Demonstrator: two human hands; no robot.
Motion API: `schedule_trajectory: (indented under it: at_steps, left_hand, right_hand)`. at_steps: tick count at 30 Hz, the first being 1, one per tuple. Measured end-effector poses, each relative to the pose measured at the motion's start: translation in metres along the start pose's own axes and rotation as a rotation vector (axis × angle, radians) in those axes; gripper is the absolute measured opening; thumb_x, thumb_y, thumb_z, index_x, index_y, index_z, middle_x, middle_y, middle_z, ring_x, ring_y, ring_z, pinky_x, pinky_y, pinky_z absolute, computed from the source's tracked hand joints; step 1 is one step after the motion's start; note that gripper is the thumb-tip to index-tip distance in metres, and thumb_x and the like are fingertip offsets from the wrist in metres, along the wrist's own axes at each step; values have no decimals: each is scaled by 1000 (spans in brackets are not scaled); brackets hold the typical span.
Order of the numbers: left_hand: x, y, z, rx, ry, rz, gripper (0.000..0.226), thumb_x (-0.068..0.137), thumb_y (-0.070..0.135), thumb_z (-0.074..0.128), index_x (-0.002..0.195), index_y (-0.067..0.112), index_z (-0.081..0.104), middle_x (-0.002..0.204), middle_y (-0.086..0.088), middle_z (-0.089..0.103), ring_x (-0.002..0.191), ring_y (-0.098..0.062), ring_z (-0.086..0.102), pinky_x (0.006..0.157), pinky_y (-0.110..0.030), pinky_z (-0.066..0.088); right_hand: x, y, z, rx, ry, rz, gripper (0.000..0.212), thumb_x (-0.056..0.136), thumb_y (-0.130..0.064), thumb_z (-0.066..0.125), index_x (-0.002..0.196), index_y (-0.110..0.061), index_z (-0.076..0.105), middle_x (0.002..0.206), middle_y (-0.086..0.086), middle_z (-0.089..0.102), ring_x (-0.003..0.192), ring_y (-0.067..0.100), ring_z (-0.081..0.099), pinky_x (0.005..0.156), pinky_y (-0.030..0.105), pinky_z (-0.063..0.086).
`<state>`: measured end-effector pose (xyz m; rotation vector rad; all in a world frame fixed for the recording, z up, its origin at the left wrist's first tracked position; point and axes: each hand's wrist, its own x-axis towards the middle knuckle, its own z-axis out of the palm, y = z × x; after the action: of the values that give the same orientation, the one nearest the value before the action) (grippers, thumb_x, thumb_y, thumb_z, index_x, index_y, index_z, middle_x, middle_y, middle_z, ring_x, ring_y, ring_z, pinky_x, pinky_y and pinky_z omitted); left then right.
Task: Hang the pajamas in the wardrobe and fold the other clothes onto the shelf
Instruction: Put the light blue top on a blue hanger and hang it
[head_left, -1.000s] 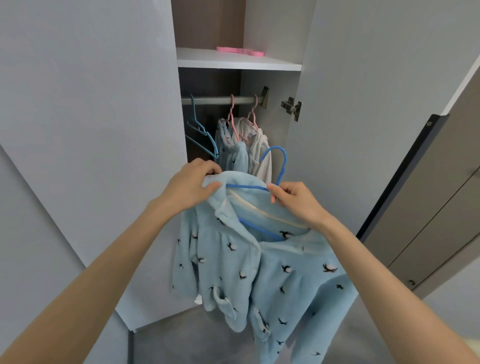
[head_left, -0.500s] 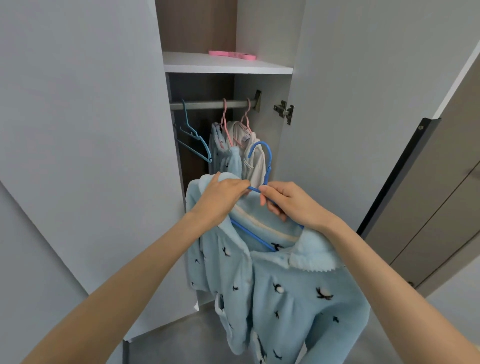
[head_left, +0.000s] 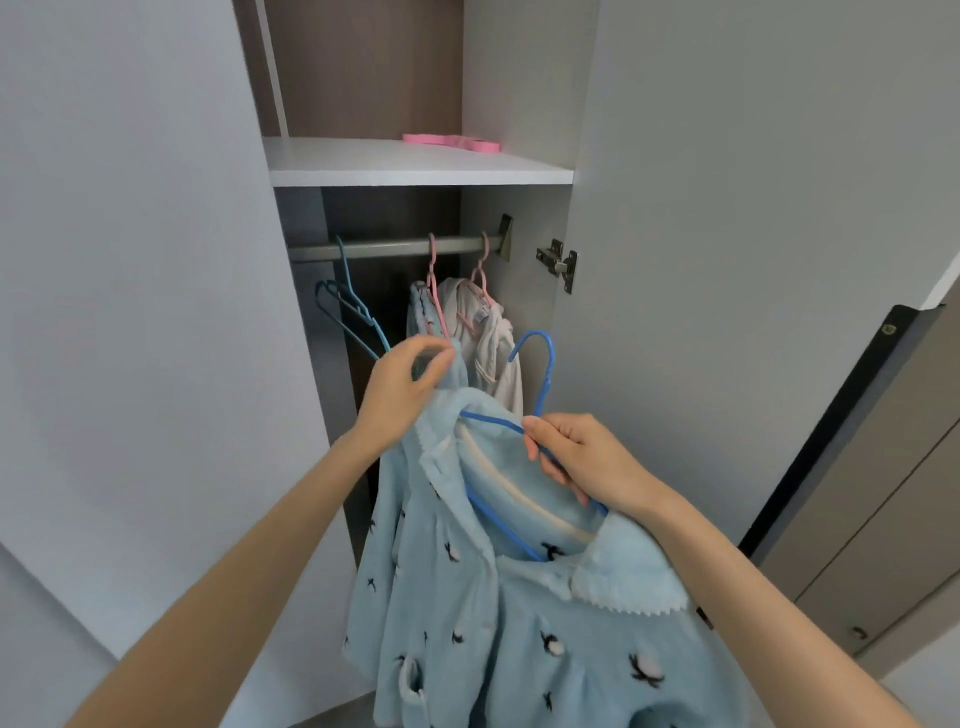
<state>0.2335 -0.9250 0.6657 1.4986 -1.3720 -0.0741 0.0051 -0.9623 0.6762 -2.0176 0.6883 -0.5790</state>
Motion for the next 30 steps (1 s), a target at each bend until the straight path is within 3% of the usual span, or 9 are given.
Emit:
schedule_trajectory:
  at_steps: [2,5,8,11,17,20,24,28,30]
  left_hand:
    - [18,-18,-2,-54,159,-185,21,97,22,49,112,14,62,108,7,59,98,4,54,81,-3,39]
    - [37,-46,-3,-167,291,-505,25,98,20,46,121,13,53,116,2,54,108,-12,53,96,-28,46]
    - [51,-69,-8,-227,307,-654,43,98,24,46,139,12,35,138,-6,44,117,-13,45,98,-26,39]
    - [70,-89,-14,-278,272,-756,58,99,34,44,148,13,20,150,-7,32,135,-21,35,109,-33,31]
    - [103,-126,-8,-324,112,-813,58,98,40,44,146,10,29,144,-7,42,134,-22,37,108,-34,27]
    - [113,-140,-3,-362,94,-749,45,100,30,44,137,4,42,121,-3,62,123,-17,49,103,-27,30]
    - [115,-151,-7,-452,137,-710,38,99,22,46,132,2,46,105,-6,67,90,-8,58,97,-25,37]
    - [102,-158,-10,-526,231,-671,35,100,19,45,132,6,43,80,2,58,76,-9,57,85,-25,45]
    - [93,-160,-14,-515,287,-656,34,100,19,45,132,10,43,79,3,57,71,-7,57,72,-15,48]
  right_hand:
    - [9,2,0,-13,-14,-9,40,101,-31,42,65,-18,54,42,-7,43,31,5,33,33,17,33]
    - [25,4,6,-13,-25,-15,40,101,-32,43,64,-18,54,42,-8,42,33,6,31,34,18,33]
    - [42,7,13,1,-19,-4,41,101,-32,44,63,-18,53,41,-8,43,34,6,33,34,18,33]
    - [60,11,18,-1,-3,19,41,100,-33,44,63,-19,54,41,-7,44,33,6,34,33,18,34]
    - [92,16,30,28,39,84,41,100,-34,45,64,-17,54,42,-5,46,30,6,33,34,17,34]
    - [107,14,40,36,67,114,41,100,-34,45,64,-18,54,42,-4,46,29,7,34,35,17,34]
    - [123,12,54,47,120,153,40,100,-34,45,64,-17,54,43,-3,47,29,7,33,35,16,33]
    - [137,9,68,73,182,169,41,99,-33,46,62,-17,54,42,-2,47,30,7,33,34,15,33]
    - [145,7,75,96,220,178,42,99,-33,46,61,-18,53,42,-2,47,29,7,33,33,15,32]
